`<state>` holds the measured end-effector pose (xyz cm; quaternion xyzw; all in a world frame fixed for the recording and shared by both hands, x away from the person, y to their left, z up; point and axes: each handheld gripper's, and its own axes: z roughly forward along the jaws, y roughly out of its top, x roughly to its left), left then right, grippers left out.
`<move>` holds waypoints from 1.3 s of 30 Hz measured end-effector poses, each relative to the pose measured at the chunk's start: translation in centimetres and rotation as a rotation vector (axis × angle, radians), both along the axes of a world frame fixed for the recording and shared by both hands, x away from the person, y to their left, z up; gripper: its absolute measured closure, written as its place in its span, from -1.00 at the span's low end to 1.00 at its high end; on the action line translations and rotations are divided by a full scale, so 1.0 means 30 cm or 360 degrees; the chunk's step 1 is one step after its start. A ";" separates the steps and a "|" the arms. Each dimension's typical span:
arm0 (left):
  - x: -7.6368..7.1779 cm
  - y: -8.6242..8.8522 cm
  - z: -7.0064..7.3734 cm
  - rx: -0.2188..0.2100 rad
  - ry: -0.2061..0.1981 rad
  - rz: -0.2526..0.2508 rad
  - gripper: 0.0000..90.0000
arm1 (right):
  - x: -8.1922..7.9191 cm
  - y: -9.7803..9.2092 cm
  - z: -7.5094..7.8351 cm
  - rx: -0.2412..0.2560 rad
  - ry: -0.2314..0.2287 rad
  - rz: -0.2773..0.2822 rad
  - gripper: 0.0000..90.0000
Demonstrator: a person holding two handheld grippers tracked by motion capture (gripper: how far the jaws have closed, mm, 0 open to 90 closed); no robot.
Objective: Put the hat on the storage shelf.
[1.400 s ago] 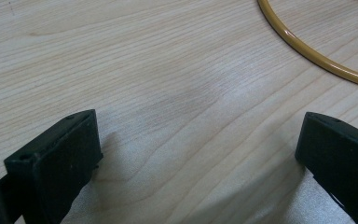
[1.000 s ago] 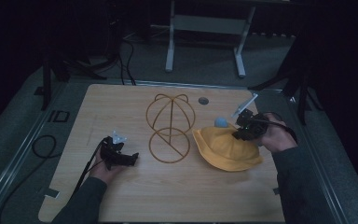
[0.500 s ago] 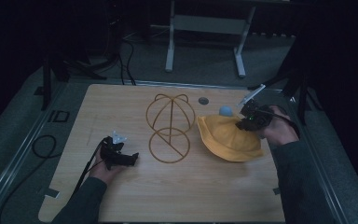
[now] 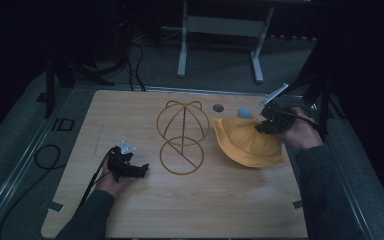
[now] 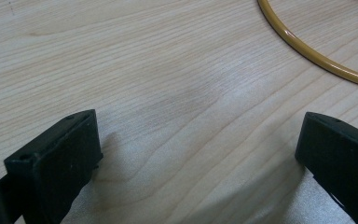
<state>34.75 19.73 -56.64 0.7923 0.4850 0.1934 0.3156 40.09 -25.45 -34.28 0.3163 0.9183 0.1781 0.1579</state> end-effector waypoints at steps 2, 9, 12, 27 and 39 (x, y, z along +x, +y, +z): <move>0.000 0.000 0.000 -0.0001 0.0000 0.0001 -1.00 | -0.001 0.001 0.016 0.0002 -0.0029 0.0011 0.85; 0.000 0.000 0.000 0.0000 0.0000 0.0000 -1.00 | -0.002 0.001 0.052 0.0025 -0.0081 0.0023 0.85; 0.000 0.000 0.000 0.0001 0.0000 0.0000 -1.00 | -0.003 -0.002 0.060 0.0039 -0.0093 0.0021 0.85; 0.000 0.000 0.000 0.0001 0.0001 0.0000 -1.00 | 0.003 -0.032 0.126 0.0113 -0.0169 0.0004 0.85; 0.000 0.000 0.000 0.0001 0.0001 -0.0001 -1.00 | 0.004 -0.031 0.168 0.0148 -0.0207 0.0091 0.85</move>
